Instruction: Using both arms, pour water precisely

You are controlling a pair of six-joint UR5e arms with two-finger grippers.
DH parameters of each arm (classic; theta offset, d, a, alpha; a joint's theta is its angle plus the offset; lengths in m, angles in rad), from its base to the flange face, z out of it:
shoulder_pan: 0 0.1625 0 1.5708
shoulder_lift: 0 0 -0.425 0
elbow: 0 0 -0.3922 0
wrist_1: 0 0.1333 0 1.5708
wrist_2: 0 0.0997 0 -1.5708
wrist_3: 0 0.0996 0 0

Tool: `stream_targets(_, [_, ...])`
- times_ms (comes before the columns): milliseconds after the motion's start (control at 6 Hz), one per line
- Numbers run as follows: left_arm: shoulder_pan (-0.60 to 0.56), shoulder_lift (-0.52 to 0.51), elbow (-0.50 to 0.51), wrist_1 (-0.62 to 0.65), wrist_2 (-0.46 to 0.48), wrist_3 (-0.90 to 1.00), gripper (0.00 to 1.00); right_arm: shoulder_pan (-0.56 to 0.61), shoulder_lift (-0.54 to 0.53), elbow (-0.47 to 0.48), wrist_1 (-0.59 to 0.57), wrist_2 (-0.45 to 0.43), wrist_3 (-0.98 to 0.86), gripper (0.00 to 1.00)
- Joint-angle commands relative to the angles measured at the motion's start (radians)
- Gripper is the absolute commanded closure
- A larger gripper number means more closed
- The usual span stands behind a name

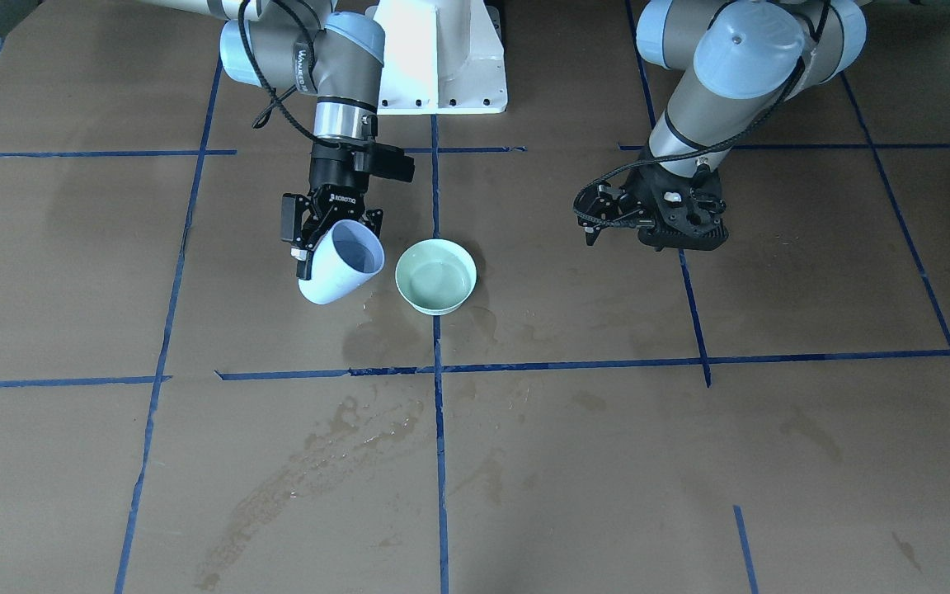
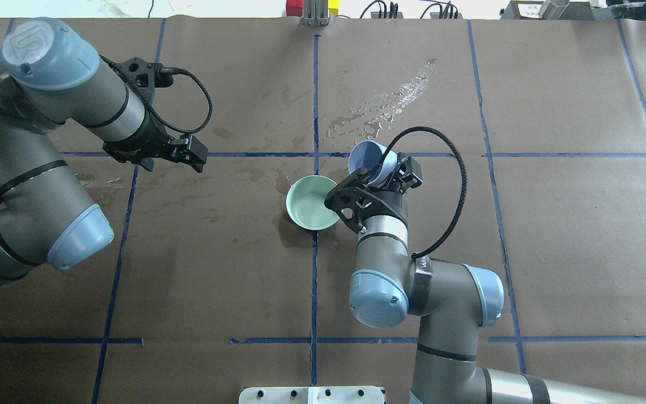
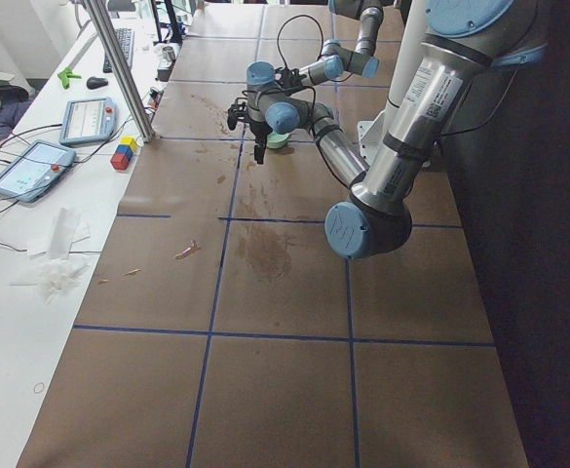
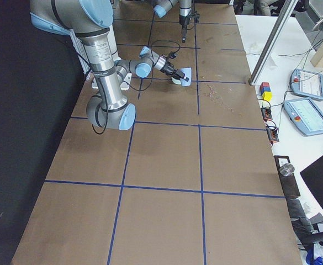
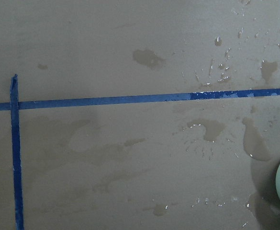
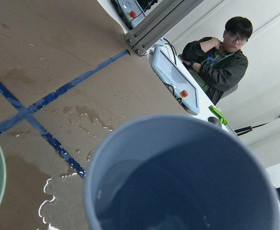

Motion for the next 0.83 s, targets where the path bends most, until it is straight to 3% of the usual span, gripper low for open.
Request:
stream_targets(0, [0.0,0.001,0.0,0.0,-0.001,0.0,0.0,-0.019,0.092,-0.099,-0.077,-0.069,-0.041,1.0])
stream_targets(667, [0.0,-0.001,0.0,0.0,-0.001,0.0,0.0,-0.023,0.106,-0.105,-0.181,-0.121,-0.222,1.0])
